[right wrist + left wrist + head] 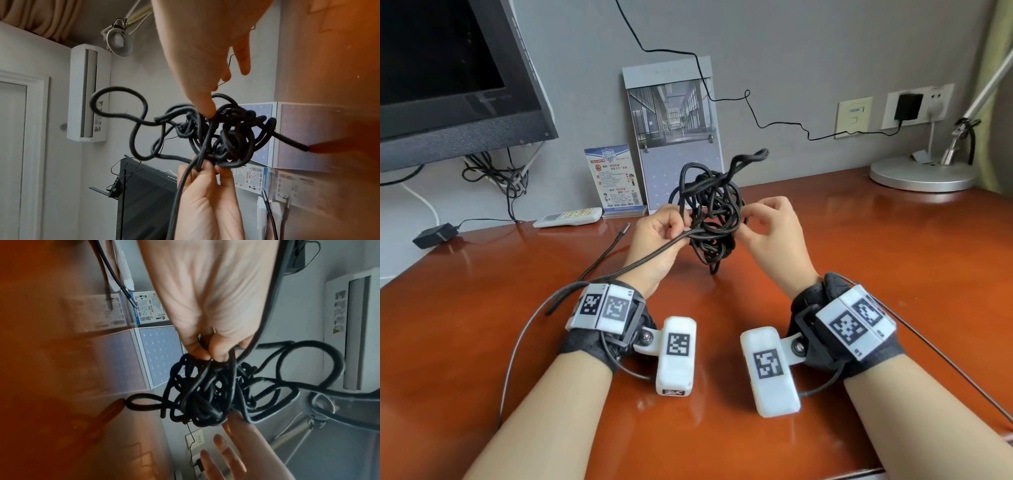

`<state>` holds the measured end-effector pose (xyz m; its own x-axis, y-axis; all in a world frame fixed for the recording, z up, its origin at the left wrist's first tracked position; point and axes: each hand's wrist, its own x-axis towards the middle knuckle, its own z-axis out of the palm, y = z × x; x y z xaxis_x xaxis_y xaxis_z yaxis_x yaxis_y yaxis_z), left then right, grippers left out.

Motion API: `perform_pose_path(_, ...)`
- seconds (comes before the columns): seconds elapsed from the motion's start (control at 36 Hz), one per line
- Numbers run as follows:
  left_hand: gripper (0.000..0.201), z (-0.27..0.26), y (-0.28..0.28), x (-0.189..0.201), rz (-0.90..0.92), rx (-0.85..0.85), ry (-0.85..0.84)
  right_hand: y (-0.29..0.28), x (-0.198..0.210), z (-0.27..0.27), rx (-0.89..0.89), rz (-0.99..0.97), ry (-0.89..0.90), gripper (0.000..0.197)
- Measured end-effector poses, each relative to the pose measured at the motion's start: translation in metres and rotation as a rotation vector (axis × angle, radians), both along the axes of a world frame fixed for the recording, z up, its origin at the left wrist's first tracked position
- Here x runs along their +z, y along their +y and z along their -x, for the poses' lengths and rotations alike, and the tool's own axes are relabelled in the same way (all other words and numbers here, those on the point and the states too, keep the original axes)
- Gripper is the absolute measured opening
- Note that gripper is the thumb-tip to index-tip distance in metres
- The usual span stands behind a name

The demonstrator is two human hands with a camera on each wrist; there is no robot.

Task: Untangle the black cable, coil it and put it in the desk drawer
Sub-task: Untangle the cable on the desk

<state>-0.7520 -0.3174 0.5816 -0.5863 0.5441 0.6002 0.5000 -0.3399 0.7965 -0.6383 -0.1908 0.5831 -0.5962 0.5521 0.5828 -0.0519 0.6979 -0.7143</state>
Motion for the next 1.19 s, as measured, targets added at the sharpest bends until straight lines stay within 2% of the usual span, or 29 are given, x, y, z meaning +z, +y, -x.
perform_pose_path(0.06, 0.042, 0.002, -0.001, 0.001, -0.015, -0.009, -0.056, -0.001, 0.001, -0.002, 0.036, 0.003, 0.027, 0.003)
perform_pose_path(0.11, 0.038, 0.002, -0.003, 0.002, -0.039, -0.035, -0.129, -0.002, 0.003, -0.004, 0.061, 0.003, 0.060, 0.016)
perform_pose_path(0.17, 0.026, 0.001, -0.005, 0.004, -0.034, -0.059, -0.177, -0.004, 0.006, -0.007, 0.081, 0.014, 0.088, 0.020)
perform_pose_path(0.28, 0.019, -0.005, -0.005, 0.006, 0.094, -0.073, -0.180, -0.008, 0.008, -0.009, 0.087, -0.006, 0.145, 0.035)
perform_pose_path(0.36, 0.015, -0.010, -0.005, 0.008, 0.182, -0.090, -0.238, -0.007, 0.007, -0.007, 0.079, 0.054, 0.139, 0.042)
perform_pose_path(0.44, 0.012, -0.013, -0.006, 0.009, 0.200, -0.124, -0.293, -0.006, 0.005, -0.005, 0.076, 0.080, 0.118, 0.045)
perform_pose_path(0.5, 0.002, -0.013, -0.006, 0.009, 0.196, -0.145, -0.320, -0.006, 0.004, -0.004, 0.069, 0.087, 0.104, 0.044)
perform_pose_path(0.58, 0.022, -0.012, -0.005, 0.008, 0.258, -0.055, -0.293, -0.005, 0.003, -0.003, 0.064, 0.129, 0.054, 0.044)
perform_pose_path(0.69, 0.023, -0.015, -0.003, 0.008, 0.279, 0.020, -0.346, -0.004, 0.001, -0.002, 0.097, 0.206, -0.075, 0.049)
perform_pose_path(0.78, 0.024, -0.016, -0.002, 0.009, 0.266, 0.074, -0.389, -0.002, -0.001, 0.001, 0.132, 0.225, -0.157, 0.043)
perform_pose_path(0.86, 0.023, -0.017, -0.003, 0.012, 0.243, 0.078, -0.441, -0.002, -0.001, 0.001, 0.143, 0.254, -0.164, 0.034)
perform_pose_path(0.94, 0.022, -0.017, -0.003, 0.013, 0.214, 0.082, -0.485, -0.002, 0.001, -0.001, 0.140, 0.272, -0.162, 0.034)
perform_pose_path(1.08, 0.019, -0.015, -0.005, 0.013, 0.136, 0.039, -0.546, -0.003, 0.005, -0.005, 0.226, 0.296, -0.112, 0.021)
perform_pose_path(1.19, 0.020, -0.014, -0.008, 0.016, 0.115, 0.006, -0.572, -0.007, 0.006, -0.005, 0.240, 0.187, -0.013, 0.010)
